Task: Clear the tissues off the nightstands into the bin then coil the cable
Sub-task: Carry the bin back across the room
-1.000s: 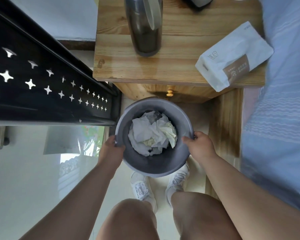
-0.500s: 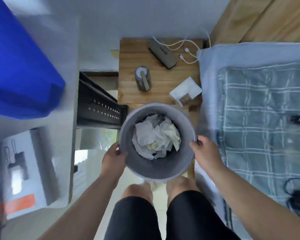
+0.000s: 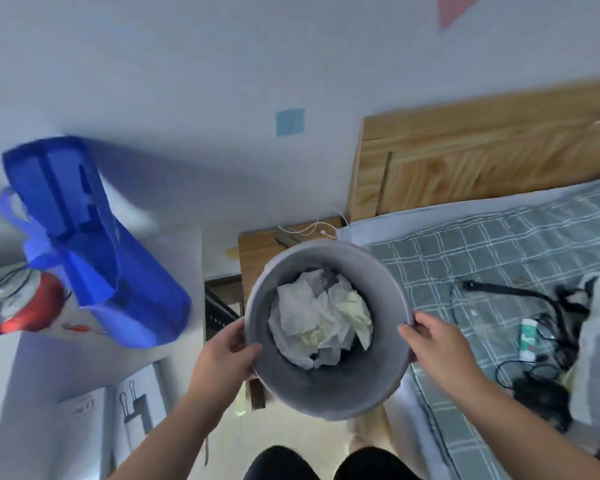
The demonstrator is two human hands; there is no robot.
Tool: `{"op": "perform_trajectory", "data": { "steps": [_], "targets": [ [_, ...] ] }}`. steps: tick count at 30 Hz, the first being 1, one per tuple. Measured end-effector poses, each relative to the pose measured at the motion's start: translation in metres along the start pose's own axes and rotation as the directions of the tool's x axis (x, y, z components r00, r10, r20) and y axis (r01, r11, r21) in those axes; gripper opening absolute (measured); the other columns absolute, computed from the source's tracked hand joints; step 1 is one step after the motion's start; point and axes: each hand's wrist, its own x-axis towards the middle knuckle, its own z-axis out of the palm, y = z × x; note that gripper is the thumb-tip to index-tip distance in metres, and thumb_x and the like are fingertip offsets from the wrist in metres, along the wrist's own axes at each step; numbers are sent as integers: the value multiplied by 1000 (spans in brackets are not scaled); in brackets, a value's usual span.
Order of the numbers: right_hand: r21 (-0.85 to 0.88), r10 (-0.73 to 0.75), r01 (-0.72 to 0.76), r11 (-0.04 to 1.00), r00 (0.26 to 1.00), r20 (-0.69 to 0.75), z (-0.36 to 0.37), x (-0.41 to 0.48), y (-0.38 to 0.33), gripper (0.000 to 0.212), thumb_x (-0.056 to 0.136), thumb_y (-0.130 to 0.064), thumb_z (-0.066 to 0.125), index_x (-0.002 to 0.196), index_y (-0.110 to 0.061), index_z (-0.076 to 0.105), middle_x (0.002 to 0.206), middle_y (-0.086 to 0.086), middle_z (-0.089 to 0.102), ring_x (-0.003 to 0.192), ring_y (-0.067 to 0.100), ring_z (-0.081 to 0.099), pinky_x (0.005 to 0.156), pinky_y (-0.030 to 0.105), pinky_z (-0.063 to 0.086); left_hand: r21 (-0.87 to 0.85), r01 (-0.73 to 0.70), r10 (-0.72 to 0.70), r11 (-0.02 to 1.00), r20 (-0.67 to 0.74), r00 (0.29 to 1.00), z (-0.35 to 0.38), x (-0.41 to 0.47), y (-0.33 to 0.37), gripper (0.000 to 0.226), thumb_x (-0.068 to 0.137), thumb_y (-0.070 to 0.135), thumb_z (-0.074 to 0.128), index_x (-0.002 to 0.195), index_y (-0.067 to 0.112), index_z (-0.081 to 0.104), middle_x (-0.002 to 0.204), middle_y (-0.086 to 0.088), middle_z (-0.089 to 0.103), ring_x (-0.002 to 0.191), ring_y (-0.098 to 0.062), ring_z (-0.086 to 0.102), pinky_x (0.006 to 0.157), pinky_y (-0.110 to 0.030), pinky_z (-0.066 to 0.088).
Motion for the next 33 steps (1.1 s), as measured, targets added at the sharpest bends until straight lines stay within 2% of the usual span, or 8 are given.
{"op": "perform_trajectory", "data": {
  "steps": [2,6,10,12,17,25,30,33],
  "targets": [
    [46,-5,8,999,998,-63,-4,-31,-12,18,98,-19,66,85,-29,73,73,-2,78,68,20,76,73,54,64,-19,-71,72,997,67,995,-13,-9,16,49,81,9,66,109,47,79,103,4,84,88,-17,82,66,-26,64],
    [140,57,-25,990,972,-229,3,-100,-21,13,98,-19,67,88,-23,75,76,-3,80,67,18,77,76,52,64,-6,-193,189,981,232,954,-41,-24,35,49,81,12,68,113,47,79,109,4,84,94,-18,82,74,-28,67],
    [218,99,-14,976,919,-382,18,-191,-21,26,99,-21,66,88,-43,75,80,-10,81,64,13,77,65,38,63,-39,-251,244,967,416,876,-55,-47,44,53,84,6,67,117,46,80,117,0,83,101,-24,81,80,-34,68],
    [257,151,-34,966,880,-451,20,-237,-15,27,99,-21,67,89,-44,75,79,-12,80,64,10,77,62,30,61,-17,-273,246,962,490,837,-51,-64,43,53,82,9,70,120,46,79,117,0,83,102,-26,81,81,-38,68],
    [280,292,-142,950,723,-625,8,-363,30,15,99,-24,67,87,-29,75,76,-13,78,66,5,74,72,39,61,23,-331,225,943,689,689,3,-130,35,50,63,33,80,110,50,80,115,6,83,99,-20,82,75,-33,68],
    [509,544,-190,839,297,-785,37,-635,137,13,99,-28,63,94,-35,72,82,-19,76,74,0,71,66,27,49,60,-565,111,823,958,264,151,-317,-15,52,67,29,77,116,49,80,116,8,83,96,-19,82,72,-34,68],
    [659,662,-134,740,-32,-749,92,-829,201,9,96,-33,65,93,-41,69,83,-26,74,79,-6,67,61,17,45,22,-686,-35,727,999,-5,220,-494,-105,51,73,23,71,116,49,79,114,12,83,94,-16,81,69,-31,67],
    [728,705,-86,680,-194,-682,128,-933,231,10,96,-33,64,94,-42,71,86,-26,74,81,-6,67,56,9,44,-12,-738,-143,675,979,-146,246,-596,-171,46,89,7,68,116,42,80,115,5,83,99,-23,80,72,-34,67]
  ]
}}
